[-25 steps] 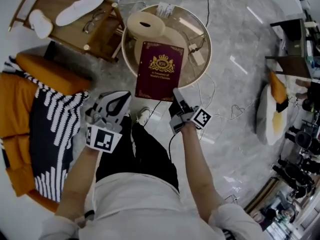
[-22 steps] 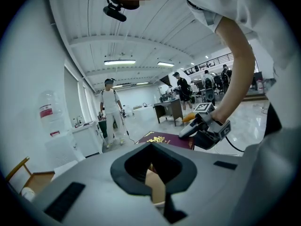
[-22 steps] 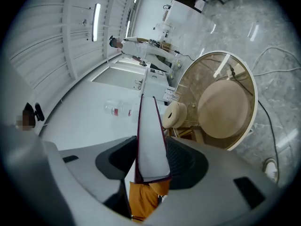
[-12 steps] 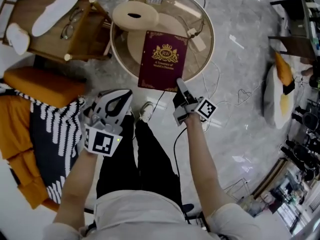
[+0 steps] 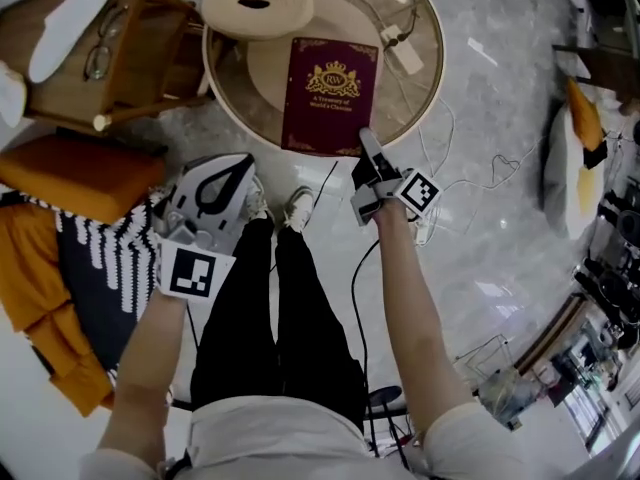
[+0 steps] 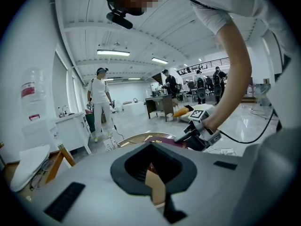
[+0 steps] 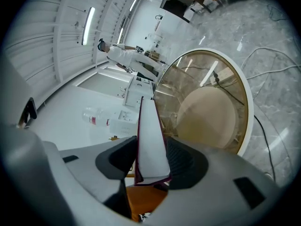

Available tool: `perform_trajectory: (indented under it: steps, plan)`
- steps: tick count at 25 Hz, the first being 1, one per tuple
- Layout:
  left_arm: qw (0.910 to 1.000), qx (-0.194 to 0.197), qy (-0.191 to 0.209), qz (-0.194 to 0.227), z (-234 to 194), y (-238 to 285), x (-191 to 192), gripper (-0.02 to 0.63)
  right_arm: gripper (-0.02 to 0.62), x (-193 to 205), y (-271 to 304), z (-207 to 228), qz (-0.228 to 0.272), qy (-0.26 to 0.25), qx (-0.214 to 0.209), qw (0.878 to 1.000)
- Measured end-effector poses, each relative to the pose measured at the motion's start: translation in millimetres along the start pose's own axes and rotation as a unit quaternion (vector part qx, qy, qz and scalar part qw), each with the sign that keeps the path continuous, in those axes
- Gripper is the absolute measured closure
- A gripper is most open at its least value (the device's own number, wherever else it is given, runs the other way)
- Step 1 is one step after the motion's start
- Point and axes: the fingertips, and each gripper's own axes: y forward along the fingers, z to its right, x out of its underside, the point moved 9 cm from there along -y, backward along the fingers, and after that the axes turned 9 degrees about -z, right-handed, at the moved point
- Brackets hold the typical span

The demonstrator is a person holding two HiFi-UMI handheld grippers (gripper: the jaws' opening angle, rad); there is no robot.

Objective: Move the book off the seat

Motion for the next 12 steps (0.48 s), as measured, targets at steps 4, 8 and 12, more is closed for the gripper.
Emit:
perform_trajectory:
  steps: [4,8,12]
  plan:
    - [0.9999,0.015,0.0,0.002,6,11,-2,0.591,0.383,0,8,19,0.014,0.016,0.021,1.0]
    - [0.9997,0.024,0.006,-0.006,5,15,-5,0.591,0.383,-2,16,34,0.018,0.024,0.041,0.999]
    - [0.9996,0.023,0.005,-0.016,3,14,-5,0.591,0.382,1,22,45,0.018,0.029,0.041,0.999]
